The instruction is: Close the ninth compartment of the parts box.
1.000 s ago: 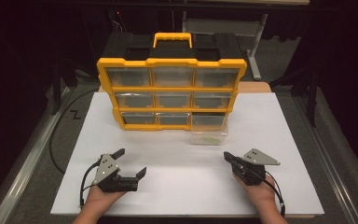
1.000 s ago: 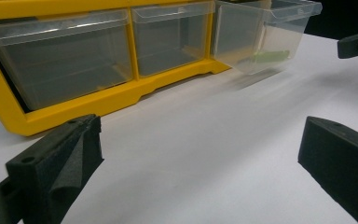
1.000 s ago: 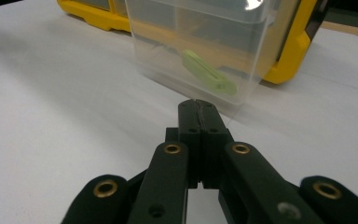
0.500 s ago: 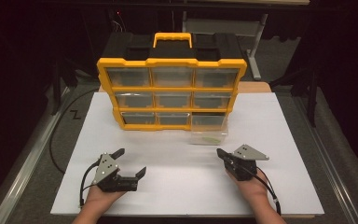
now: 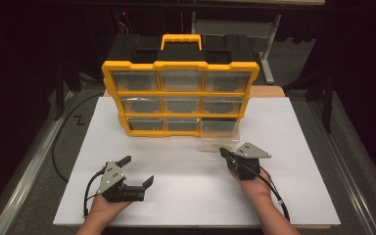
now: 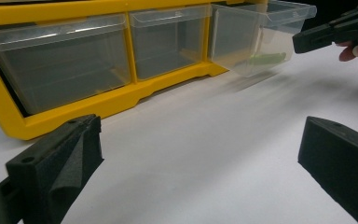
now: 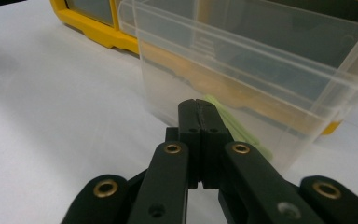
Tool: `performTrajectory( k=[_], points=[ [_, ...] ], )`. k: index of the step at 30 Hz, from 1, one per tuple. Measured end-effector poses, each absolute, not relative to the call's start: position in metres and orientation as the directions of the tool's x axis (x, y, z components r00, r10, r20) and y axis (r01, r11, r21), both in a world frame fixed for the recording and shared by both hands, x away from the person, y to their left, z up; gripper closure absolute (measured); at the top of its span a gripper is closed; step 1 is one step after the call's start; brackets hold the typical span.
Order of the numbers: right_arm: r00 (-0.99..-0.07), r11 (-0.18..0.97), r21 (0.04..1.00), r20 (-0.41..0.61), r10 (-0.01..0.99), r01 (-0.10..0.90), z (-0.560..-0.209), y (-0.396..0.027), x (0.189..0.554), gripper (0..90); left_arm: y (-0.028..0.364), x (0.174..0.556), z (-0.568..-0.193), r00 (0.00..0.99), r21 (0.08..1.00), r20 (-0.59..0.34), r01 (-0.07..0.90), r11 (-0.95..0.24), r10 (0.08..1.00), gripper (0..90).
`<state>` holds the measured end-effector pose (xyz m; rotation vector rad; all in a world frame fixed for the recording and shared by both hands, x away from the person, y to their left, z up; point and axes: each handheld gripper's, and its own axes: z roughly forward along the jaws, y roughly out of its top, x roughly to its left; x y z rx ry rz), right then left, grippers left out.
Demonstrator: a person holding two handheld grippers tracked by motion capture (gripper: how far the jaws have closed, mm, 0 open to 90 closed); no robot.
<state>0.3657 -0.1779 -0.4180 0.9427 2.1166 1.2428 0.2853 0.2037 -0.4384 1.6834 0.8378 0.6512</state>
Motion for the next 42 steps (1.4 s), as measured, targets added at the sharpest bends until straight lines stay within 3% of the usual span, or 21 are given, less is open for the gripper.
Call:
performTrajectory(
  k=[42],
  points=[
    [-0.595, 0.342, 0.889, -0.103, 0.797, 0.305, -0.411, -0.170, 0.389, 90.0, 0.205, 0.285, -0.438, 0.600, 0.968, -0.001, 0.202, -0.150, 0.800, 0.4]
  ],
)
